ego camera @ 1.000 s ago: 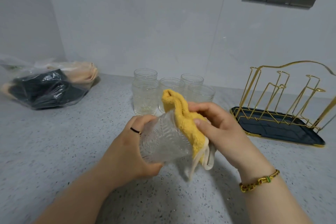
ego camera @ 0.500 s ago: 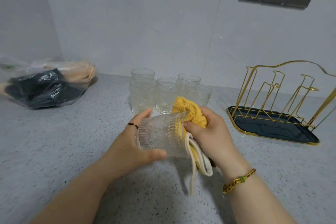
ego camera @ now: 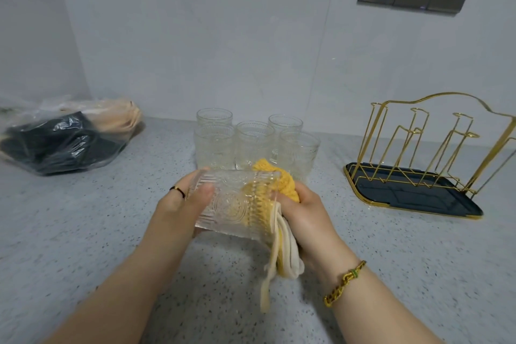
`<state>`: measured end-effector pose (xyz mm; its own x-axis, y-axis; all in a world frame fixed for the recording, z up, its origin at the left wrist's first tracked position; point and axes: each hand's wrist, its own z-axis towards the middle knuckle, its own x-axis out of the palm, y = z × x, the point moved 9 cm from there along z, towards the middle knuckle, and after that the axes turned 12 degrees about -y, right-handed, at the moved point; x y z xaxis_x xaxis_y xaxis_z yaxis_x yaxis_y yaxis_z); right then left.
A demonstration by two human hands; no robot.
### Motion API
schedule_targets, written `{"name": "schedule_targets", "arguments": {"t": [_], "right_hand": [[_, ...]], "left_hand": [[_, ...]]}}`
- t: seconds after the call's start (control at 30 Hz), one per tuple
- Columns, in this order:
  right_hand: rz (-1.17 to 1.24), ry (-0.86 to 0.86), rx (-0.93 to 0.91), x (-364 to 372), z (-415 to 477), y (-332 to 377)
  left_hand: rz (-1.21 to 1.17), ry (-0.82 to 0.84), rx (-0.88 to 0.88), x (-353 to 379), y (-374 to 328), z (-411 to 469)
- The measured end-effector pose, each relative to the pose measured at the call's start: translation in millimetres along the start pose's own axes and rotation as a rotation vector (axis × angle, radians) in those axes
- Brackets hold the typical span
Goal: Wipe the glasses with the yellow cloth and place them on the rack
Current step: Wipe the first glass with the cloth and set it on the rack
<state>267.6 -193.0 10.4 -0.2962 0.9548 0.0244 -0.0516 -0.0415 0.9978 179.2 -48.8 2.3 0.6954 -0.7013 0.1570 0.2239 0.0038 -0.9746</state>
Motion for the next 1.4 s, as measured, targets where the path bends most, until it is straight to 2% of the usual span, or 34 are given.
{"name": "schedule_targets", "arguments": {"t": [0.07, 0.17, 0.23, 0.3, 0.4, 0.47, 0.53, 0.63, 0.7, 0.8, 0.9, 0.97, 1.03, 1.1, 1.2, 1.27, 1.4], "right_hand": [[-0.037, -0.033, -0.121, -2, -2, 11], [-0.186, -0.046, -0.410, 1, -12, 33], [-0.233, -0.058, -0.473, 1, -14, 36], [-0.198, -0.060, -0.412, -1, -11, 32], [0.003, 0.011, -0.034, 3, -4, 5], [0.104, 0.042, 0.137, 5, -5, -9], [0.012, -0.010, 0.013, 0, -2, -1], [-0.204, -0.046, -0.360, 1, -9, 27], [-0.271, -0.033, -0.463, 5, -15, 34], [-0.191, -0.052, -0.377, 1, -11, 30], [-0.029, -0.024, -0.070, 0, -3, 7], [0.016, -0.011, 0.032, 0, -2, -3], [-0.016, -0.040, -0.050, -1, -2, 3], [-0.137, -0.056, -0.275, -2, -6, 20], [-0.269, -0.045, -0.470, 3, -14, 33], [-0.234, -0.061, -0.439, 1, -12, 31], [0.013, -0.050, -0.041, -1, -1, 0]], "left_hand": [[-0.048, -0.003, -0.091, 3, 9, 1], [-0.001, -0.032, -0.279, 4, 25, -1], [0.021, -0.026, -0.289, 5, 26, -1], [-0.035, -0.041, -0.187, 3, 17, 0], [-0.144, 0.037, -0.025, 8, -4, -4], [-0.150, 0.058, -0.024, 10, -5, -5], [-0.137, 0.050, -0.144, 10, 8, -3], [-0.071, -0.014, -0.335, 7, 28, -3], [-0.055, -0.035, -0.359, 7, 29, -3], [-0.080, -0.018, -0.229, 6, 17, -1], [-0.095, 0.032, -0.093, 5, 5, -2], [-0.104, 0.022, -0.116, 7, 7, -1], [-0.143, -0.001, -0.252, 9, 17, -3], [-0.084, 0.018, -0.374, 11, 28, -6], [-0.025, 0.019, -0.405, 8, 33, -7], [-0.051, 0.032, -0.328, 8, 27, -5], [-0.103, 0.065, -0.175, 9, 12, -4]]}}
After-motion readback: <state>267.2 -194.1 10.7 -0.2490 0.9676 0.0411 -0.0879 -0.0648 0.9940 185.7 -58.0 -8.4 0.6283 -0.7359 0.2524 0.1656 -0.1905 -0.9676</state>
